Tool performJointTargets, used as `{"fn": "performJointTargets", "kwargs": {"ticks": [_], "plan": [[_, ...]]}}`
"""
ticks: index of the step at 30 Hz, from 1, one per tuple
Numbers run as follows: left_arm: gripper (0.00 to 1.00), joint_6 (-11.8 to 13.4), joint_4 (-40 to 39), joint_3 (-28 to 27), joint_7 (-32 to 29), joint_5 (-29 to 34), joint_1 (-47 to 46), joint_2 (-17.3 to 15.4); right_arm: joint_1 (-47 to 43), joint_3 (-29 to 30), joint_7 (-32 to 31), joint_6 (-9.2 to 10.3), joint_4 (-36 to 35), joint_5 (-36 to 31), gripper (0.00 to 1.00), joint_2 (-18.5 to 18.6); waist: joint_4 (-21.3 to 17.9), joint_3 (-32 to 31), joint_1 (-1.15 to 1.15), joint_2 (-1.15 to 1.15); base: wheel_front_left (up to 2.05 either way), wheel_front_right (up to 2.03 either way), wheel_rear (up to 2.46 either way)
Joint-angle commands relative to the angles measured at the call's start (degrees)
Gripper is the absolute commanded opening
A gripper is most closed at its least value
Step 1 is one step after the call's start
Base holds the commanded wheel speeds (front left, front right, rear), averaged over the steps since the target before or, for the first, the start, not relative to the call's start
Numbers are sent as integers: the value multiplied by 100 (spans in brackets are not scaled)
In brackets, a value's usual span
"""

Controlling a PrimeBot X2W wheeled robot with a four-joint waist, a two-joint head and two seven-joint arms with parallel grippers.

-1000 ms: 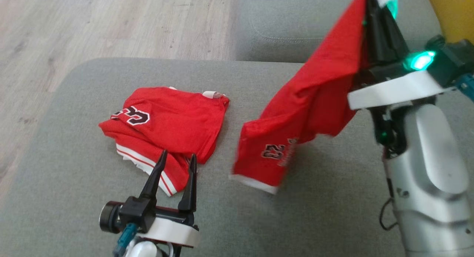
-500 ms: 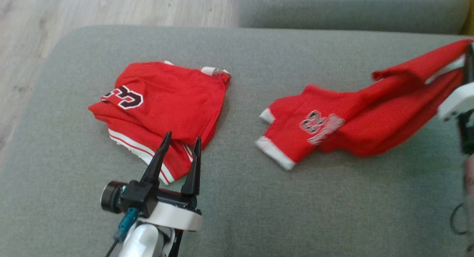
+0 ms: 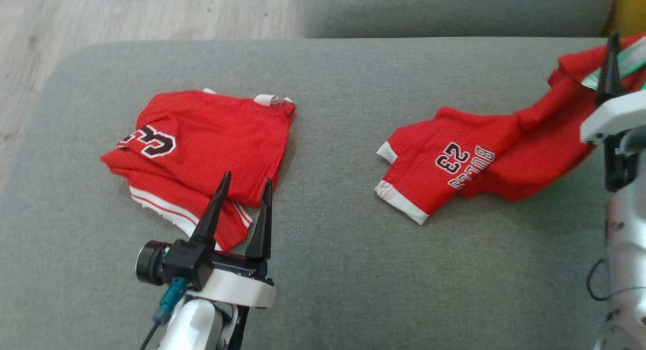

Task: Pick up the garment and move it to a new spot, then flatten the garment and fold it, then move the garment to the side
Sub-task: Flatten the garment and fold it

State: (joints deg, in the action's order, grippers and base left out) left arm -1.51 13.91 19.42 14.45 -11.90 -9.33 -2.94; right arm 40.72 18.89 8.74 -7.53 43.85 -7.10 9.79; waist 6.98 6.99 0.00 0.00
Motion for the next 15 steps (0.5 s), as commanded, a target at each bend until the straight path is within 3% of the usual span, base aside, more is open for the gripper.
{"fn": "performJointTargets", "kwargs": {"ticks": [1, 8, 15], "plan": [[100, 40, -179, -191, 55, -34, -175, 6, 168, -168, 120, 4, -326, -15, 100, -69, -103, -123, 0, 0, 0, 0, 0], [100, 94, -198, -205, 55, -77, -76, 6, -426, -795, 194, 4, -1117, 451, 100, -456, -307, -377, 0, 0, 0, 0, 0], [100, 128, -207, -200, 55, -98, 40, 6, -1752, -1345, 292, 4, -2336, 953, 100, -674, -389, -525, 0, 0, 0, 0, 0]]}}
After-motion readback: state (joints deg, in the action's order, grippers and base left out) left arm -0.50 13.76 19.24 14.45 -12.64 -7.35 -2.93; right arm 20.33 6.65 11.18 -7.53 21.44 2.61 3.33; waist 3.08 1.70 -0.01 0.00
